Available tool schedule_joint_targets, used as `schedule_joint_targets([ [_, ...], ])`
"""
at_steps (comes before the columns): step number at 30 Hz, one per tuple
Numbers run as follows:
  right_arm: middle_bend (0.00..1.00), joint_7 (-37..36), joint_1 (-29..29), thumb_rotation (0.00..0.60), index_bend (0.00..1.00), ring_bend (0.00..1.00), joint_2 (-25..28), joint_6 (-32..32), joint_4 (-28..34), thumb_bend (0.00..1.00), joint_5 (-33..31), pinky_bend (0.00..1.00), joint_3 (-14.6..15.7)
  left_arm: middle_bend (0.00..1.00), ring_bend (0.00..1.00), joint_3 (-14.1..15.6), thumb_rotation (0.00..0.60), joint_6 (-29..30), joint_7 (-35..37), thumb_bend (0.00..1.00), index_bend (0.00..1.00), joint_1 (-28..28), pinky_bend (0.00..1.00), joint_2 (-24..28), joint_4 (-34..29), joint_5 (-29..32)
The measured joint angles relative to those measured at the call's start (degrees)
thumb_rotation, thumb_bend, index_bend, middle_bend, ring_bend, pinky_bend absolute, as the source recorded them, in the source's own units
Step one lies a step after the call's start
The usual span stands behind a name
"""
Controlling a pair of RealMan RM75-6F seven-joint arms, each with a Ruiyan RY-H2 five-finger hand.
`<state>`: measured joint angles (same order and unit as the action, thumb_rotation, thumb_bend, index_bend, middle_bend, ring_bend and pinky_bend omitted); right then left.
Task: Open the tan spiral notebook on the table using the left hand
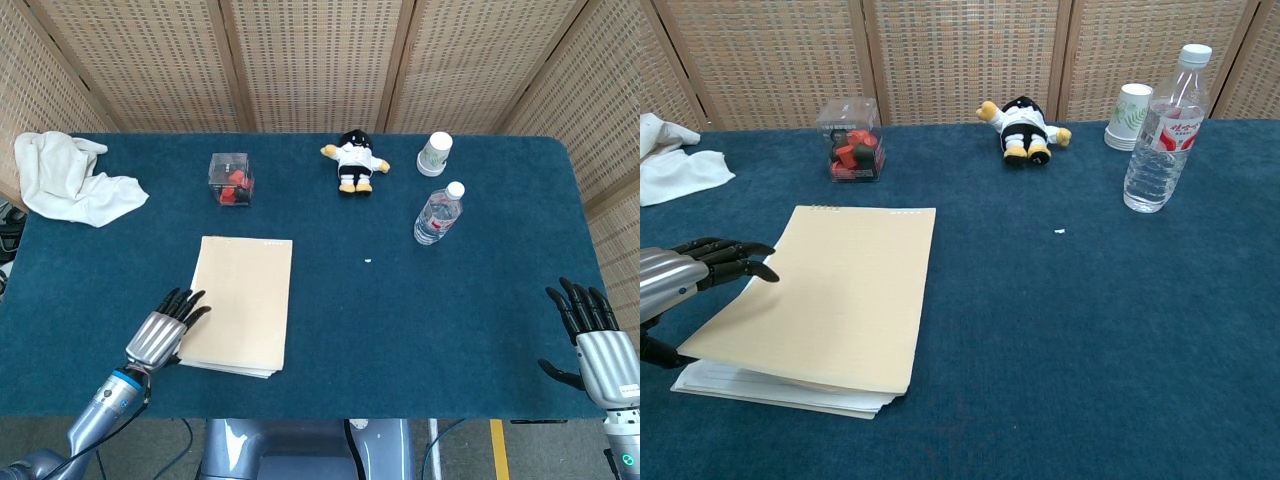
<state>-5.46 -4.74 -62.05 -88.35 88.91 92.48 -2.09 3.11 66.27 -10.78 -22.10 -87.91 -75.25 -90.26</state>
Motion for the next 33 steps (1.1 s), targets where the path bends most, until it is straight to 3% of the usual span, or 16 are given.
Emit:
schedule_joint_targets([
  [20, 0.0, 0.2, 0.0, 0.6, 0.0, 0.0, 0.1, 0.4, 0.3, 0.0, -0.1, 0.0, 0.1, 0.06, 0.03, 0.9, 0.6, -0.5, -0.4, 0.5, 0.16, -1.0, 0.0, -1.6, 0.9, -1.4],
  [23, 0.0, 0.1, -0.1, 0.6, 0.0, 0.0, 0.1, 0.5, 0.4, 0.0, -0.1, 0.0, 0.1, 0.09, 0.06, 1.0, 0.6, -1.1, -0.4, 0.53, 0.26, -1.3, 0.04, -1.7, 0.9, -1.3],
  [27, 0.0, 0.1, 0.0, 0.6, 0.0, 0.0, 0.1, 0.4, 0.4, 0.0, -0.2, 0.0, 0.1, 0.24, 0.18, 1.1, 0.6, -0.9, 0.3, 0.55, 0.43, -1.6, 0.18, -1.9, 1.1, -1.9],
  [33, 0.0, 0.0, -0.1, 0.6, 0.0, 0.0, 0.2, 0.6, 0.5, 0.0, -0.3, 0.0, 0.1, 0.34, 0.27, 1.3, 0.6, -0.1, 1.3, 0.57, 0.56, -1.8, 0.32, -2.0, 1.8, -2.8],
])
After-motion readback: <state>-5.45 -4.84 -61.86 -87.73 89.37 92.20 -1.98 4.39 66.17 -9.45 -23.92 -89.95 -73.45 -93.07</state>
